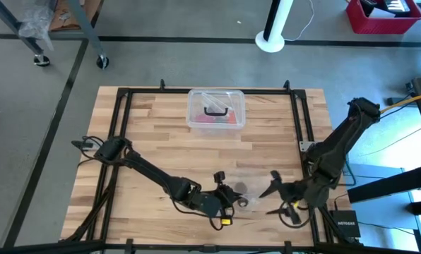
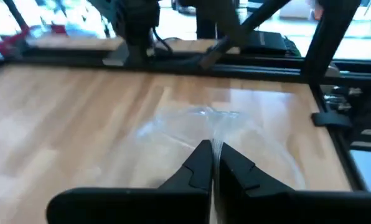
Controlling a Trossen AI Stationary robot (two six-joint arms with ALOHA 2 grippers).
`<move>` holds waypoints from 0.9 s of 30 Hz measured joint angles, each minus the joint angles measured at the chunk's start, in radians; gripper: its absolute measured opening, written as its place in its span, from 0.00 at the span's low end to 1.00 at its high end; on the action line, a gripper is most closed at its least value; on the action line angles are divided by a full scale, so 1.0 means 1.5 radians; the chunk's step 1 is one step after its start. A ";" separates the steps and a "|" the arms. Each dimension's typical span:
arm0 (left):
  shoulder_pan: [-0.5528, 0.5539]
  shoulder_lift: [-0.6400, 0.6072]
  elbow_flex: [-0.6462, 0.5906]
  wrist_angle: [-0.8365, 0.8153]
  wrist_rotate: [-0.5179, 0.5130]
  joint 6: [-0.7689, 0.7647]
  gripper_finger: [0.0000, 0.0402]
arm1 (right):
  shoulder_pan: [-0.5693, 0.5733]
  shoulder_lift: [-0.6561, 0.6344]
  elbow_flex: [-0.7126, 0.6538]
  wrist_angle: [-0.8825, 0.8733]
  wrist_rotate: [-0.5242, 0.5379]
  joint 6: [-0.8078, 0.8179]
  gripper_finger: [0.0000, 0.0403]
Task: Roll bandage
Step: Close the transparent zip bag
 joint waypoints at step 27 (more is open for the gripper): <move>0.144 -0.026 0.094 -0.117 -0.039 0.147 0.00 | -0.025 -0.065 -0.023 -0.400 0.254 0.020 0.68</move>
